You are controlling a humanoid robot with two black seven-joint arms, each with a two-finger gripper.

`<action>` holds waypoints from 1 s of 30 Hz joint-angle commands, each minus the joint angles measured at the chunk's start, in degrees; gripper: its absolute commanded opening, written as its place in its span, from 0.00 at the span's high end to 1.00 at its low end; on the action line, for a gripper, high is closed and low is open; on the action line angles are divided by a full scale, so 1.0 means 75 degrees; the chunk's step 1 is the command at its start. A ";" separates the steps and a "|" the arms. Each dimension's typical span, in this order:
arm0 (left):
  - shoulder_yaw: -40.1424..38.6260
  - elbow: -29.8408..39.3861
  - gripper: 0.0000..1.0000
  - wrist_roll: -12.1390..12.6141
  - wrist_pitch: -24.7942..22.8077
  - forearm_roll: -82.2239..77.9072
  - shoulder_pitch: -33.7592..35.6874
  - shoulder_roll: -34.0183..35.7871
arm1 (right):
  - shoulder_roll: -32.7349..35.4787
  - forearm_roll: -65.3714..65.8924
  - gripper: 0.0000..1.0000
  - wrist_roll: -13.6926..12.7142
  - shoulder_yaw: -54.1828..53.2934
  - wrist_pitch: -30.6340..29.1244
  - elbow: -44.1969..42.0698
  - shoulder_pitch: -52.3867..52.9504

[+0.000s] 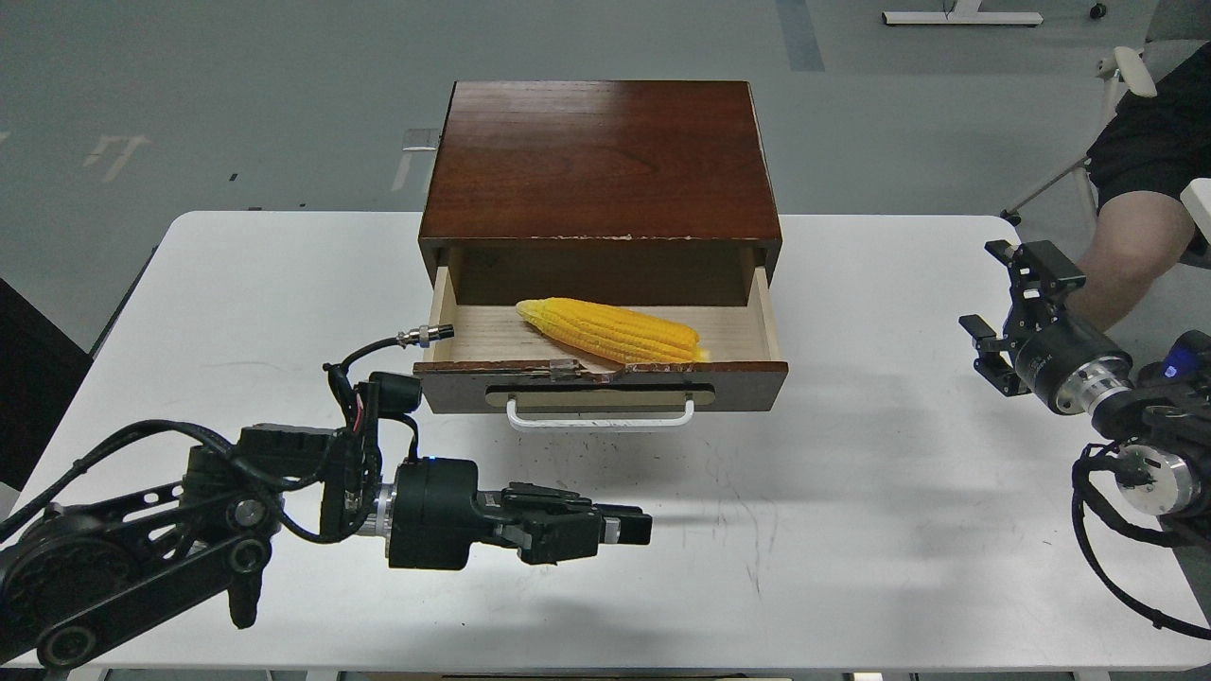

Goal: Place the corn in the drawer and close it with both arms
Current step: 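Bring the left gripper down in front of the drawer front, then push the drawer front with the left gripper into the chest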

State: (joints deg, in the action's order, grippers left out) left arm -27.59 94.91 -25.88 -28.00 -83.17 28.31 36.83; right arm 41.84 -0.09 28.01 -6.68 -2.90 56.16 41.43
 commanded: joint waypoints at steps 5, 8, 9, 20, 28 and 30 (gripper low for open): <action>0.0000 -0.0666 1.00 0.0579 0.0498 0.0882 -0.0024 -0.0024 | 0.0000 0.0000 0.00 -0.0001 0.0000 -0.0012 0.0001 -0.0040; 0.0000 -0.0854 1.00 0.0685 0.0686 0.0929 -0.0048 -0.0024 | 0.0000 0.0000 0.00 -0.0001 -0.0012 -0.0012 0.0001 -0.0075; 0.0000 -0.0924 1.00 0.0685 0.0768 0.1057 -0.0048 -0.0036 | 0.0000 0.0000 0.00 -0.0001 -0.0012 0.0000 0.0001 -0.0075; 0.0011 -0.1077 1.00 0.0721 0.0851 0.1527 -0.0048 0.0011 | -0.0012 0.0000 0.00 -0.0001 -0.0012 -0.0012 0.0012 -0.0075; 0.0058 -0.1077 1.00 0.0721 0.0803 0.1515 -0.0059 0.0046 | 0.0000 0.0000 0.00 -0.0001 -0.0012 -0.0012 0.0012 -0.0075; 0.0058 -0.1077 1.00 0.0721 0.0804 0.1503 -0.0059 0.0046 | 0.0000 0.0000 0.00 -0.0001 -0.0012 -0.0012 0.0012 -0.0087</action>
State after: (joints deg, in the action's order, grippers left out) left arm -27.19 86.82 -20.47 -21.96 -71.75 27.86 37.16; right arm 41.84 -0.04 28.00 -6.77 -2.99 56.24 40.85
